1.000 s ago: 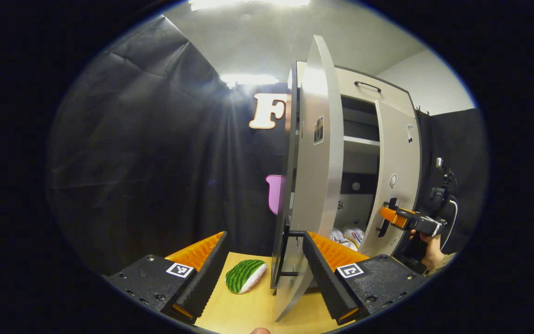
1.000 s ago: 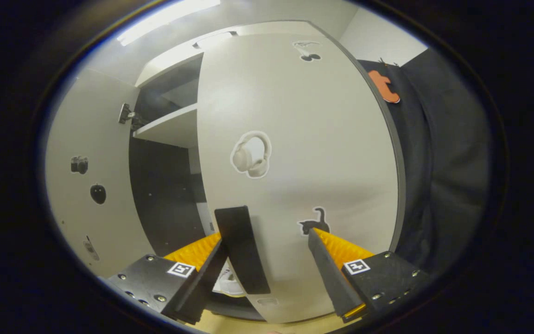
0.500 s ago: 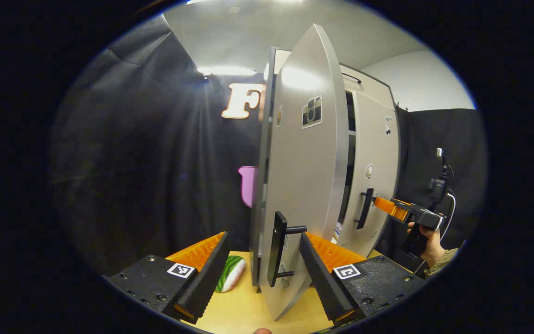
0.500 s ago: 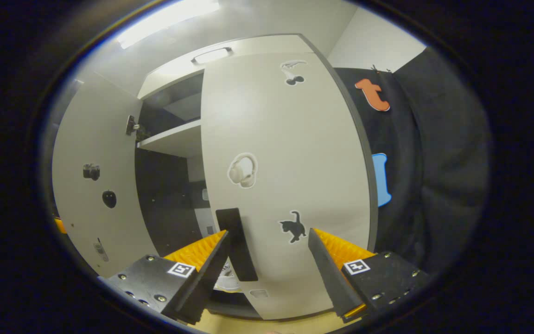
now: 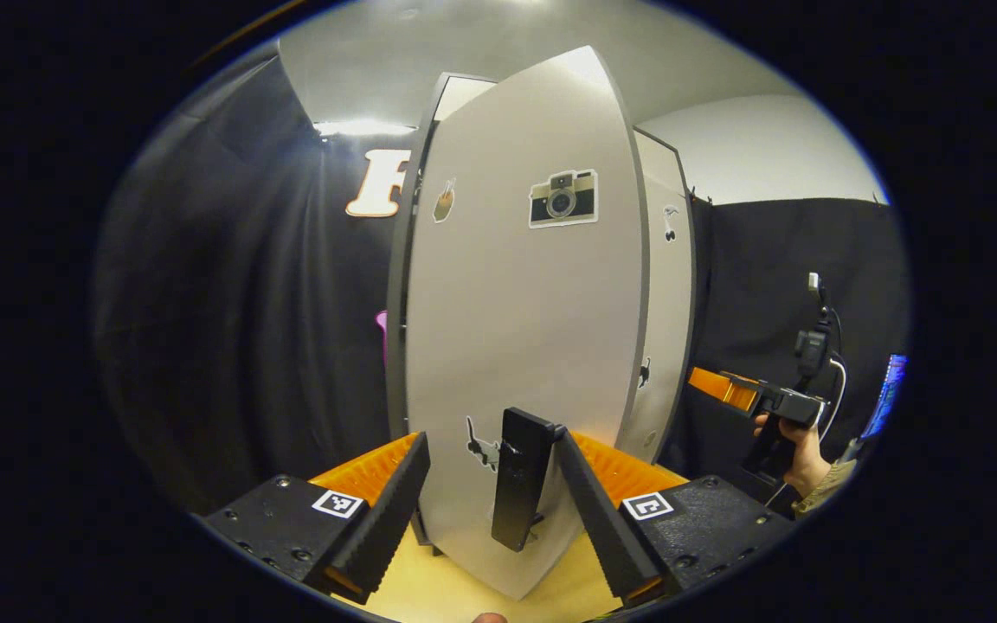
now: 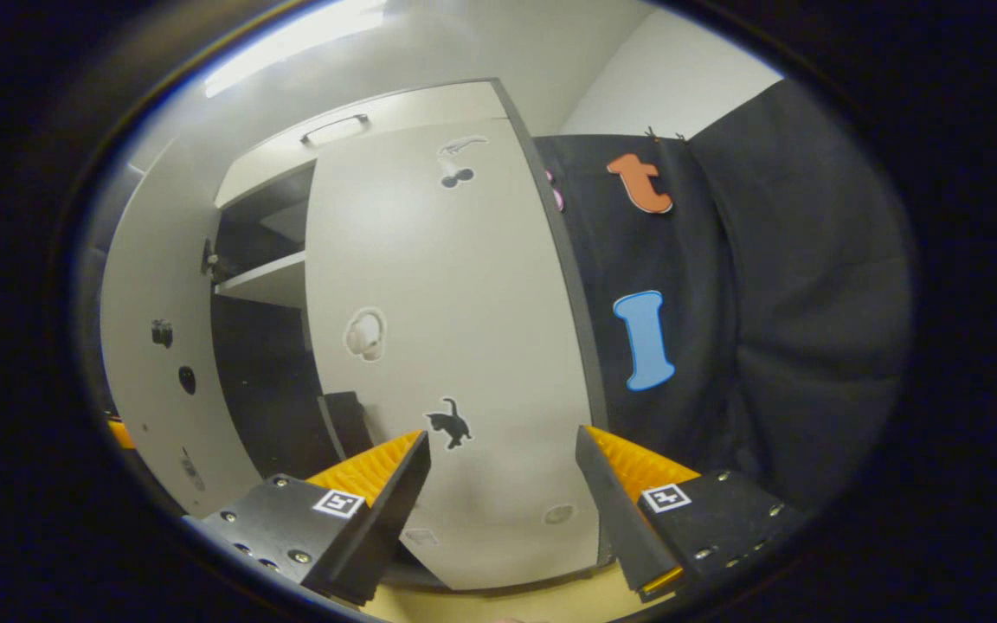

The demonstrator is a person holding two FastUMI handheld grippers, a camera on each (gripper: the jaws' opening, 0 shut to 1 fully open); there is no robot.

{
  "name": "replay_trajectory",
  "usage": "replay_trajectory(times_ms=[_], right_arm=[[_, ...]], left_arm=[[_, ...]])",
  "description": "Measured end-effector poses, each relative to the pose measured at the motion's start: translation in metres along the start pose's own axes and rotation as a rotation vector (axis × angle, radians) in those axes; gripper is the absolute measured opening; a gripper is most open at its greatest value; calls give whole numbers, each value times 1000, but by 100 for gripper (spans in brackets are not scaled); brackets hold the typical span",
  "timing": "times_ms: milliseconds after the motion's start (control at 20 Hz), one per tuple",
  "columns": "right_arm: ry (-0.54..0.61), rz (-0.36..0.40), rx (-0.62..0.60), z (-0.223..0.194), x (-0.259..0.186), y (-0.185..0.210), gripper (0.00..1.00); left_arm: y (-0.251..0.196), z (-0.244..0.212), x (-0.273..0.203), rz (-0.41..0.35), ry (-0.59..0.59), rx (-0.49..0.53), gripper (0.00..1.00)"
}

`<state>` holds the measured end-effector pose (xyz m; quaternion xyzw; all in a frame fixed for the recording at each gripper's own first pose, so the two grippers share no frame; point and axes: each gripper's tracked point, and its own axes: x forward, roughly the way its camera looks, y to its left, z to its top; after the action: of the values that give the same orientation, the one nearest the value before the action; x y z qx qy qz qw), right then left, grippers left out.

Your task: Grab one shoe with the right hand and put it into the shoe cabinet, grab the other shoe with the left hand and put it into the shoe cabinet; then close the right door with the right hand and the left door with the left hand.

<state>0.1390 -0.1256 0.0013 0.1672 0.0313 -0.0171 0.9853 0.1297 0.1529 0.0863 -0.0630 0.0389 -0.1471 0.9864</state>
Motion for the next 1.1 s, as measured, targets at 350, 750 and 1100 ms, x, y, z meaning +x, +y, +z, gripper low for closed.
replay_trajectory(times_ms=[350,750,1100], right_arm=[[6,-74,13,1,-10,-51,100],[14,-164,8,1,-19,-107,100],[22,-246,11,3,-27,-155,100]], left_arm=[[-10,-9,66,-40,23,52,98],[-30,-9,110,-101,22,-22,100],[-40,-10,142,-58,17,-21,100]])
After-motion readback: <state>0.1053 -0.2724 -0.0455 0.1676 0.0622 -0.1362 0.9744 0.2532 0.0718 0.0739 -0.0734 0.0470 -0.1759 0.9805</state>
